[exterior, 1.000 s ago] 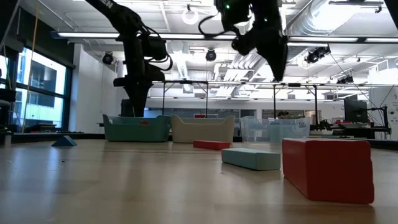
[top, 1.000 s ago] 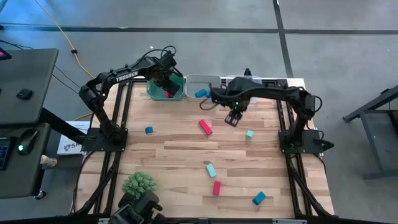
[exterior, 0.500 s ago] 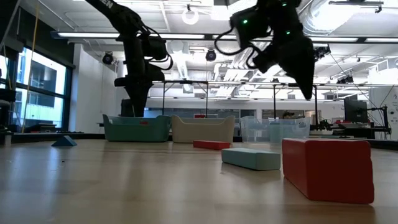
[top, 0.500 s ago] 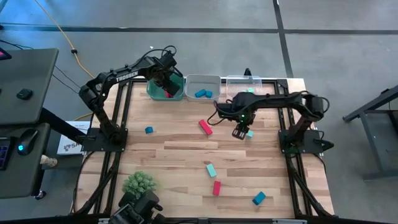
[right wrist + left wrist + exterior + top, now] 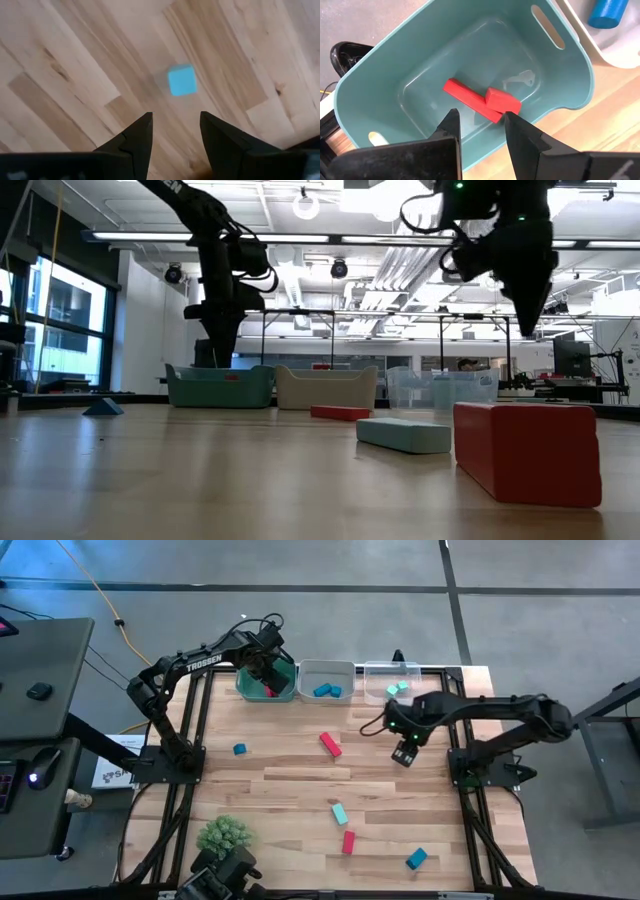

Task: Sort & place blocks by color
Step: Put the light blue block into the transparent bin

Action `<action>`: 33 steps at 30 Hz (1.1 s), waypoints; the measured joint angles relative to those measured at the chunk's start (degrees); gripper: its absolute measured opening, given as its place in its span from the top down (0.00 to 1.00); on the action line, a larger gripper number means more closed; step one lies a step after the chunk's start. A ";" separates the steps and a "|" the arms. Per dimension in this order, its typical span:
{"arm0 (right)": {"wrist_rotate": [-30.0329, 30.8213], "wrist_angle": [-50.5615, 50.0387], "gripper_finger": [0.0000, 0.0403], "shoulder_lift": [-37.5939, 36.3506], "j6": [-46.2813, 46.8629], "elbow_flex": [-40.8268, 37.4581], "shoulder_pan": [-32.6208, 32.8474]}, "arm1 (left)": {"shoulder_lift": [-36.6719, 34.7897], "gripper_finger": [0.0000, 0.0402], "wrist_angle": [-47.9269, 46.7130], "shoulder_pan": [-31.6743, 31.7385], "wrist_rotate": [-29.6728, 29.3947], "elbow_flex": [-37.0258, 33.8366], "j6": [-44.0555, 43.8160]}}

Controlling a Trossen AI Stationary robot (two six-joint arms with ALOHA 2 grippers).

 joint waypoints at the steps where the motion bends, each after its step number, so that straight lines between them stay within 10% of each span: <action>1: 0.52 0.32 0.62 -0.73 0.39 -0.69 0.00 | 0.00 0.81 0.00 0.00 0.00 0.00 -0.02; 33: 1.31 10.59 0.40 9.75 -7.59 -6.21 -1.03 | 0.00 0.81 -0.01 0.00 0.24 0.01 -3.18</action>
